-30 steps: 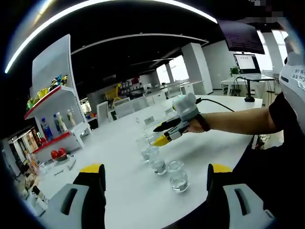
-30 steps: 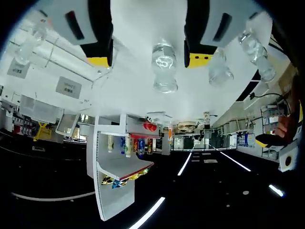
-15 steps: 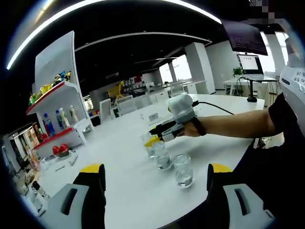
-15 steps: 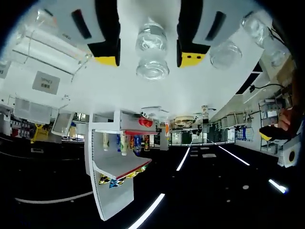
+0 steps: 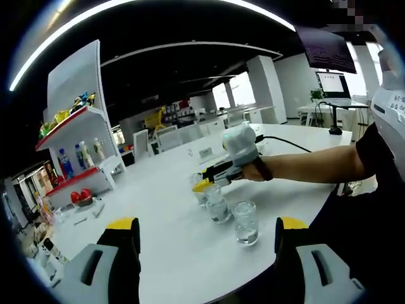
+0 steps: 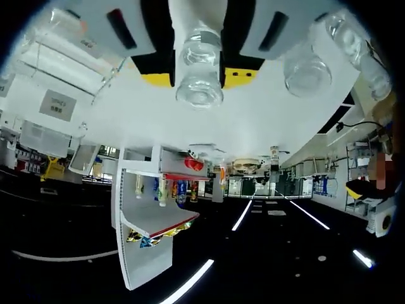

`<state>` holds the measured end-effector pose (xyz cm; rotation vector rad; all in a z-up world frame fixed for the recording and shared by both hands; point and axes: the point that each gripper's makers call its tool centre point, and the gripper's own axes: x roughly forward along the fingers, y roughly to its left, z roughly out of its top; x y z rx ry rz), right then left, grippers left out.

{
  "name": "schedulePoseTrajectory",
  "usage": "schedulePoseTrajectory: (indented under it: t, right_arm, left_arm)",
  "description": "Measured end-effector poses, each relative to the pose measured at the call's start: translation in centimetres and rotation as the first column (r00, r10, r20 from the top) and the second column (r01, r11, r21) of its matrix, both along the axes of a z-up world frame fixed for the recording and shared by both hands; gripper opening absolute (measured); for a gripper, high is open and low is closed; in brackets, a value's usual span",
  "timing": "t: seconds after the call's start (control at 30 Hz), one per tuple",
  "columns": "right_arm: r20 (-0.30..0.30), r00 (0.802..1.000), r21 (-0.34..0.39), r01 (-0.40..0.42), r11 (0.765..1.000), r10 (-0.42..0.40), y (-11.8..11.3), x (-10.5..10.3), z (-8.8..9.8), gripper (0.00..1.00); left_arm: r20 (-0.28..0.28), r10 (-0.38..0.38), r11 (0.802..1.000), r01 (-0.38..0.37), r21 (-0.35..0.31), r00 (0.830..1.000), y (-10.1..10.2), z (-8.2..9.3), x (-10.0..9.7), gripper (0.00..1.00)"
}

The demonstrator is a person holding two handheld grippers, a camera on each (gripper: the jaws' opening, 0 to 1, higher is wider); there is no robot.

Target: Identify the label on the chemical reagent bottle, grasp the chemical reagent bottle, and place it in the designated position on the reagent rack

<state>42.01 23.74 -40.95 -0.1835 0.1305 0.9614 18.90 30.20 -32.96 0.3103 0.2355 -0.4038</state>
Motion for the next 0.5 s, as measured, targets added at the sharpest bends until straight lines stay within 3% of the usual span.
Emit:
schedulePoseTrajectory:
  t: [0.23,0.33,0.5]
  right_arm:
    - [-0.040,0.999,0.007,-0.013,1.000,0.013,0.34,-0.22,-0.48,0.25]
    - [-0.019,1.000,0.002,0.003,1.000,-0.003,0.31,0.08,-0.26,0.22]
    - [-0.037,0.999,0.014,0.012,1.000,-0.011,0.36,-0.30,-0.13,0.20]
  left_arm:
    - [-0.003,-0.002,1.000,0.002,0.004,1.000,-0.10,-0.11,-0.11,0.87]
    - [-0.003,-0.002,1.000,0.002,0.005,1.000,-0.12,-0.05,-0.13,0.87]
    - [-0.003,-0.002,1.000,0.002,0.007,1.000,-0.09,-0.09,-0.20,0.87]
